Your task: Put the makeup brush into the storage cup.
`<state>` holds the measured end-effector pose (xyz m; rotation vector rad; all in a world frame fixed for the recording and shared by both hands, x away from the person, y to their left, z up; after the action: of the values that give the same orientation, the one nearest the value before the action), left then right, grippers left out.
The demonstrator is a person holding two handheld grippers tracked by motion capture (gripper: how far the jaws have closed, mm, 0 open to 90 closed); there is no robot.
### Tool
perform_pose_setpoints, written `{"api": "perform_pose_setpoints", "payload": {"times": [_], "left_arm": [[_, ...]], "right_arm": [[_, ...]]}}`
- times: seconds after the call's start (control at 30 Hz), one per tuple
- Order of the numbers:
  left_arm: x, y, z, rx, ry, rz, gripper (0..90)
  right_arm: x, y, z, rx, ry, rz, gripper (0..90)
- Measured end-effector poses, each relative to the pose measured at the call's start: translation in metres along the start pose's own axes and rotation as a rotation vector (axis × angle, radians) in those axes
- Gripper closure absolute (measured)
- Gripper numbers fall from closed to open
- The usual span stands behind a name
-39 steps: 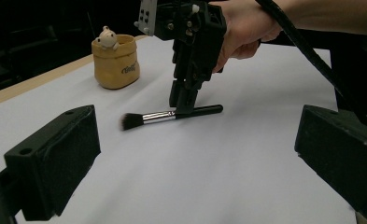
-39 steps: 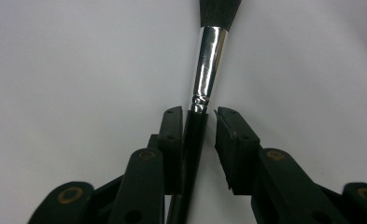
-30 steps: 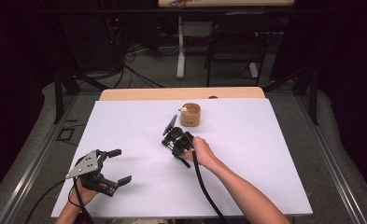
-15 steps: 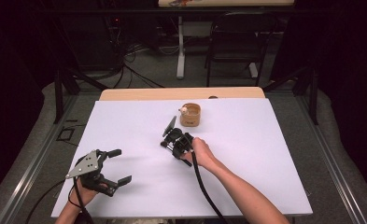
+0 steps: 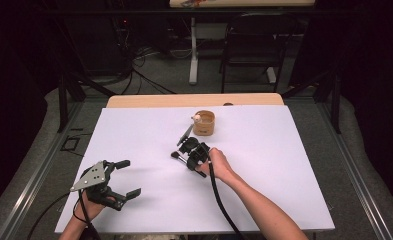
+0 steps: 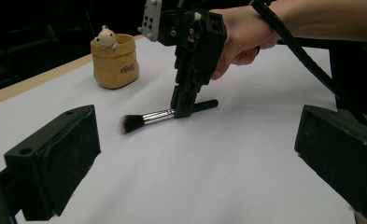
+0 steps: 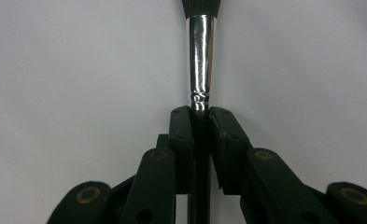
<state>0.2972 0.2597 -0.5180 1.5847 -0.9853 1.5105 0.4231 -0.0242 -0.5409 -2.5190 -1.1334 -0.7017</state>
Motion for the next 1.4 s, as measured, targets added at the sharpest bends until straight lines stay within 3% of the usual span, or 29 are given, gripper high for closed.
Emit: {"api": "perform_pose_setpoints", "payload": {"times": [0.1, 0.13, 0.23, 0.3, 0.53, 0.6, 0.73, 0.8, 1.13, 1.4], "left_arm": [[0.0, 0.0, 0.0, -0.001, 0.0, 0.001, 0.2], [0.0, 0.0, 0.0, -0.001, -0.002, 0.001, 0.2], [0.0, 0.0, 0.0, -0.002, -0.002, 0.0, 0.2], [0.0, 0.0, 0.0, -0.004, 0.002, -0.004, 0.3], [0.0, 0.0, 0.0, -0.002, 0.0, -0.002, 0.2], [0.0, 0.0, 0.0, -0.003, 0.001, -0.005, 0.2], [0.0, 0.0, 0.0, -0.002, 0.0, -0.004, 0.2], [0.0, 0.0, 0.0, -0.002, -0.001, -0.004, 0.2], [0.0, 0.0, 0.0, 0.001, -0.002, -0.004, 0.2], [0.0, 0.0, -0.001, 0.002, 0.0, -0.003, 0.2]], "right_arm": [[-0.002, 0.003, -0.002, 0.03, 0.022, 0.024, 78.9], [-0.002, 0.004, -0.005, 0.033, 0.052, 0.036, 78.9], [-0.002, 0.006, -0.011, 0.04, 0.057, 0.039, 78.9], [-0.004, 0.009, -0.018, 0.057, 0.108, 0.053, 78.9], [-0.012, 0.01, -0.028, 0.067, 0.181, 0.051, 78.8], [-0.015, 0.011, -0.033, 0.069, 0.232, 0.062, 78.8], [-0.018, 0.012, -0.039, 0.072, 0.269, 0.052, 78.8], [-0.021, 0.013, -0.043, 0.077, 0.318, 0.043, 78.8], [-0.036, 0.021, -0.06, 0.05, 0.438, 0.059, 78.8], [-0.04, 0.023, -0.066, 0.035, 0.471, 0.055, 78.8]]}}
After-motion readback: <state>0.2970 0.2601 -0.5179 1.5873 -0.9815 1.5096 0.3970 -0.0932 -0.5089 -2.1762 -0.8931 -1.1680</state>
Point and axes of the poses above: each handheld gripper's, and its own axes: z roughly forward along the jaws, x roughly out of its top, y roughly to its right, the point moved 1 cm from there along z, roughly forward along the jaws, and after that the axes turned 14 degrees about y, right-handed, at the moved point
